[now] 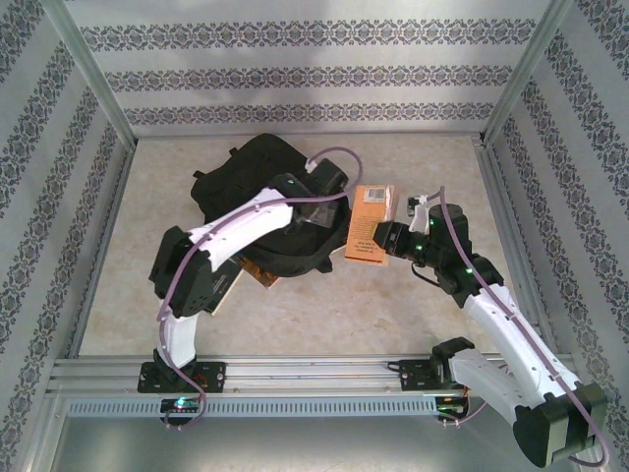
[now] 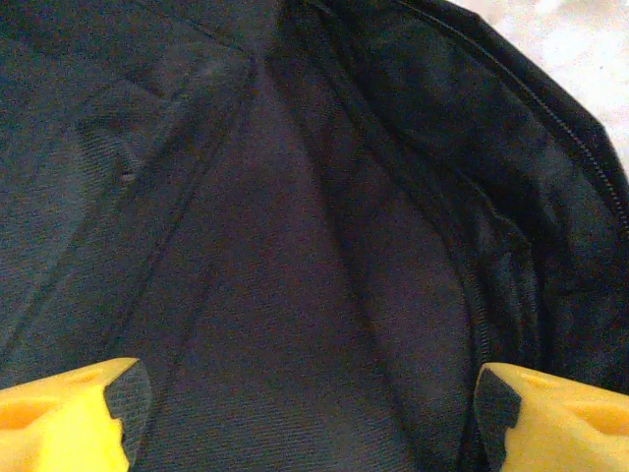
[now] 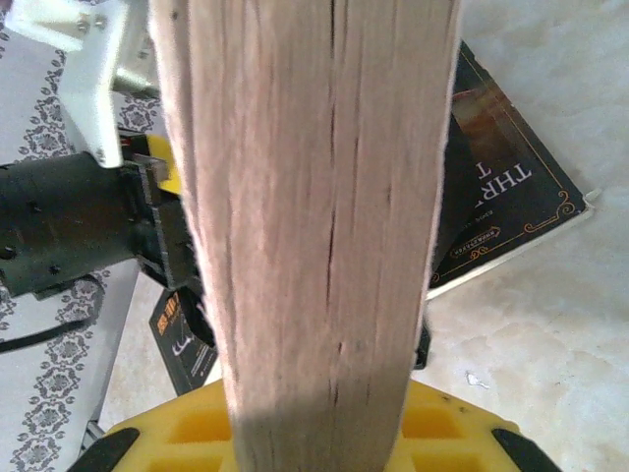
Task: Pack the student bag
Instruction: Open the student bag at the top-center of the table.
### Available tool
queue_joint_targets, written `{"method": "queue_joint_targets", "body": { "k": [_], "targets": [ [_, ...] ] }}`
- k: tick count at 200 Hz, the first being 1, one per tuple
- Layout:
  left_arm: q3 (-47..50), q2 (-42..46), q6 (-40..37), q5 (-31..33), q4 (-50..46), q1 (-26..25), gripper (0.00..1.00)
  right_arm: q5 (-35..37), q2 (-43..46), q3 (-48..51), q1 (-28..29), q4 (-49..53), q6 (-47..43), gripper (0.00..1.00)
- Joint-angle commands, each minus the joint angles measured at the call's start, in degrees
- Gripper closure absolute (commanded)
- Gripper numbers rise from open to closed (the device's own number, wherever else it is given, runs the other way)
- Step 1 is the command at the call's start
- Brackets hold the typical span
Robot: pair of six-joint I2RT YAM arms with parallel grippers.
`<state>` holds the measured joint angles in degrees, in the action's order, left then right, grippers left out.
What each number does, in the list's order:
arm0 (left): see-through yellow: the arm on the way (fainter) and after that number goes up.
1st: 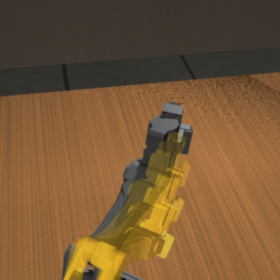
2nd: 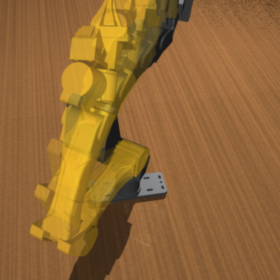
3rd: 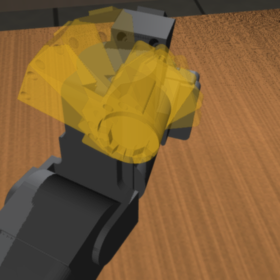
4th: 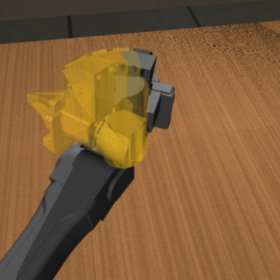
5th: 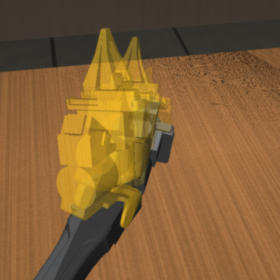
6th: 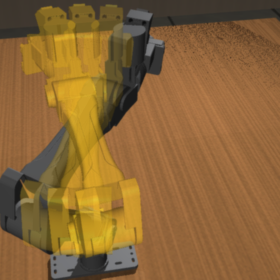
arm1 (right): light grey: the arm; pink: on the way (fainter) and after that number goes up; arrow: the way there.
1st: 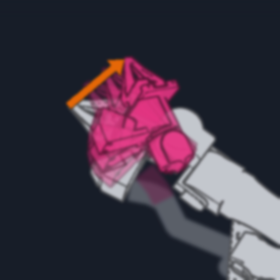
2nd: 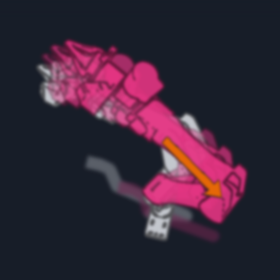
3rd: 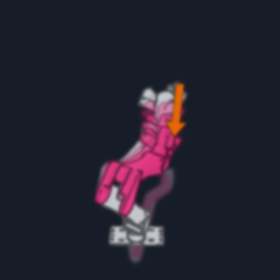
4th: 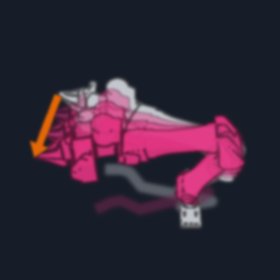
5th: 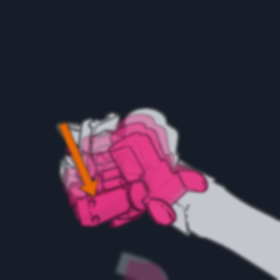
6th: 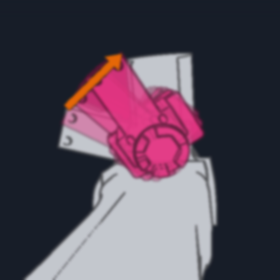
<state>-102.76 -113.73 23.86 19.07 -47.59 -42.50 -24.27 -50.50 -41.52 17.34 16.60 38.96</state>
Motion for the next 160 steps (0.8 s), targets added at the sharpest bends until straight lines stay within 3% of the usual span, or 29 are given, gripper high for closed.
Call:
{"method": "queue_joint_targets", "body": {
  "k": [1,35,58,74,124,140,160],
  "targets": [
    [-3.5,-3.8,2.9,8.0,-8.0,-0.9,0.11,0.5,1.1,-0.1,-0.4,-2.2,-1.2,1.0],
    [-3.4,-7.2,2.3,11.4,-7.5,-0.7,0.11,0.2,1.2,0.0,-0.5,-2.4,-1.0,1.0],
    [-1.7,-8.0,1.4,11.4,-5.4,0.5,0.19,-0.1,1.4,0.4,-0.4,-2.8,-0.7,1.0],
    [-0.2,-7.4,0.5,9.0,-3.3,1.8,0.32,-0.3,1.5,0.4,-0.5,-2.9,-0.6,1.0],
    [-0.3,-3.2,-3.3,6.8,-1.3,3.7,0.88,-0.1,1.2,0.3,-0.5,-3.6,-0.1,1.0],
    [-1.7,-1.9,-3.5,4.6,-2.3,4.6,0.97,-0.6,0.1,0.1,-0.2,-4.6,0.8,1.0],
    [-3.4,0.0,-2.4,1.2,-3.7,6.4,0.98,-0.9,-2.1,-0.7,0.3,-5.6,2.1,1.0]
  ]
}}
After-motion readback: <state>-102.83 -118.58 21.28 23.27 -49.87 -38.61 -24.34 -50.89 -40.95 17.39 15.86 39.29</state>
